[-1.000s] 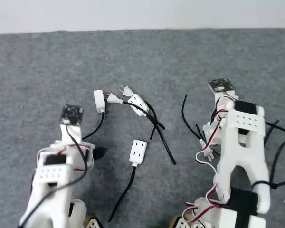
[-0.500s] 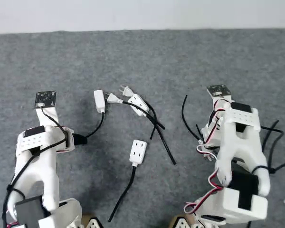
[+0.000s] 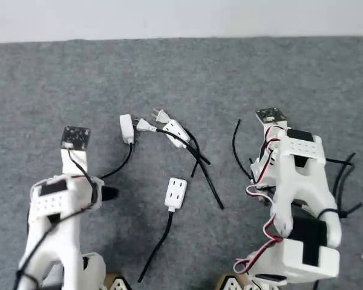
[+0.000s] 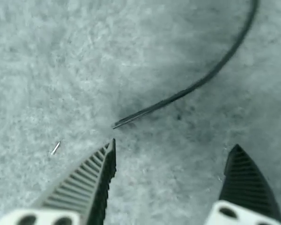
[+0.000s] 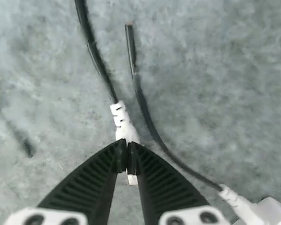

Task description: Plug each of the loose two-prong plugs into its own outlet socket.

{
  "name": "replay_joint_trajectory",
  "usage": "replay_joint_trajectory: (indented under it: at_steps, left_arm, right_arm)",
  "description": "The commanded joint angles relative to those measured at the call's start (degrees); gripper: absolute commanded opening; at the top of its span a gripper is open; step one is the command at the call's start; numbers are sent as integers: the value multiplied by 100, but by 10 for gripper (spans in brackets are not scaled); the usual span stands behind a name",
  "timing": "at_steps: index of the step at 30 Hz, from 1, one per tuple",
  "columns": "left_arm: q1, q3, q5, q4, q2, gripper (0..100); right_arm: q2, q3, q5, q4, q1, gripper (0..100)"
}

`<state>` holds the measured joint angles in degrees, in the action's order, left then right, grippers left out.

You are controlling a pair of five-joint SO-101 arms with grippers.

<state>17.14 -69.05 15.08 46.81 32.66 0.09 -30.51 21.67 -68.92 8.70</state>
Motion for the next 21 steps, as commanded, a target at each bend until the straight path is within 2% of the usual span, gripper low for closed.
replay_joint_trajectory:
  at_steps: [1,8,11,18,21]
  left_arm:
    - [-97,-347,176,-193,914,350]
    - [-105,-875,193,-185,1881,350]
    - [-149,-927,193,-176,1987,350]
    - [-185,-954,193,-185,1996,350]
    - [-185,-954,193,-193,1996,350]
  right_arm:
    - [-233,149,211,-382,-303,9]
    - [-303,-404,343,-479,-901,9]
    - [-312,-360,343,-479,-919,9]
    - [-312,492,396,-998,-875,9]
    - [-312,1029,738,-1279,-875,9]
